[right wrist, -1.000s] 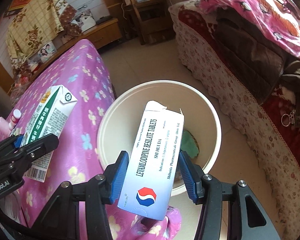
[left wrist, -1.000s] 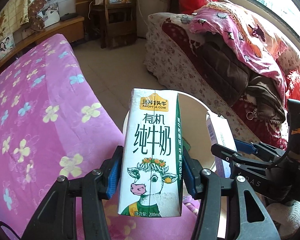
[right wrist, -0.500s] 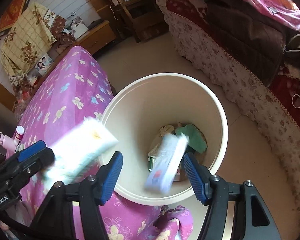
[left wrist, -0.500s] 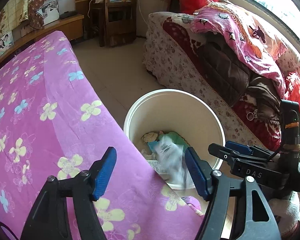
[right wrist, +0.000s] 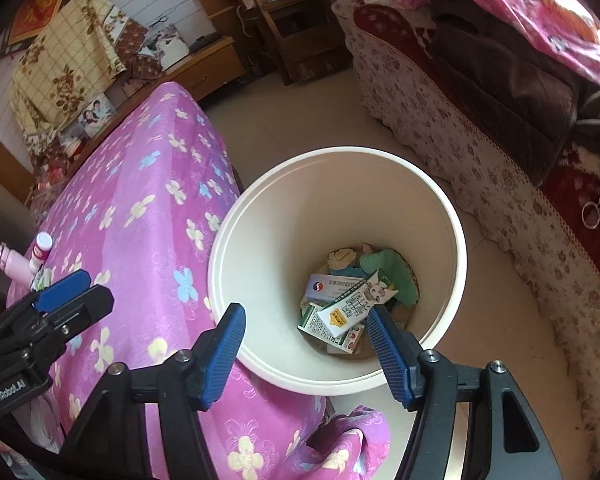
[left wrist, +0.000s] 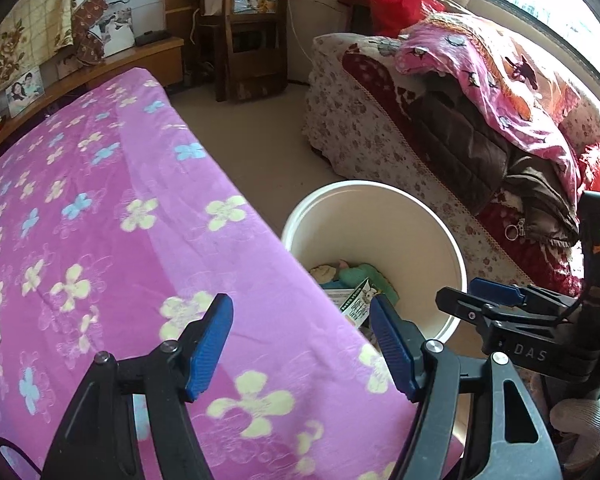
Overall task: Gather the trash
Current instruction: 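Move both tools back toward the snack bag and tissue pack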
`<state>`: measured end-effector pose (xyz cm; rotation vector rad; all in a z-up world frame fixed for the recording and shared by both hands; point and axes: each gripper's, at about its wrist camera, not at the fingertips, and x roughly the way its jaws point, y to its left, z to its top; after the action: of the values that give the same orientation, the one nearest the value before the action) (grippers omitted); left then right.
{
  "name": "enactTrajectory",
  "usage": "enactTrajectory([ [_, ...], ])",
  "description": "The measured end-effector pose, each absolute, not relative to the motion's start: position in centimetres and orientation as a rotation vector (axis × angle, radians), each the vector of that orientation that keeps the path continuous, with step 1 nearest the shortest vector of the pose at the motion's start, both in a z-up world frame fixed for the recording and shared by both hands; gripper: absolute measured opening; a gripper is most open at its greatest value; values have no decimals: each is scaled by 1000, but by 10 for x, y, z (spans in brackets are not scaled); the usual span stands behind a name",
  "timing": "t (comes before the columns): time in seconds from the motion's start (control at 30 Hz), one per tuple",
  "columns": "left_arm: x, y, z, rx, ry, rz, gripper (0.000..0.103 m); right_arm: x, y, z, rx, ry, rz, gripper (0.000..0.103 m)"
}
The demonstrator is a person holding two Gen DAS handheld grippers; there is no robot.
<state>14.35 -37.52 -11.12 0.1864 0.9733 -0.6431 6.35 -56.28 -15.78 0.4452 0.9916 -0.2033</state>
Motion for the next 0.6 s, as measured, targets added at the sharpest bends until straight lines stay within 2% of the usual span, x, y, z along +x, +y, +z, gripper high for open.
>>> enactTrajectory([
  [0.33, 147, -321, -103, 163, 945, -560, 71, 72, -520, -136, 381, 991, -153, 67],
  [0.6, 159, -237, -103, 105, 963, -437, 71, 90, -462, -117, 336, 990, -41, 67],
])
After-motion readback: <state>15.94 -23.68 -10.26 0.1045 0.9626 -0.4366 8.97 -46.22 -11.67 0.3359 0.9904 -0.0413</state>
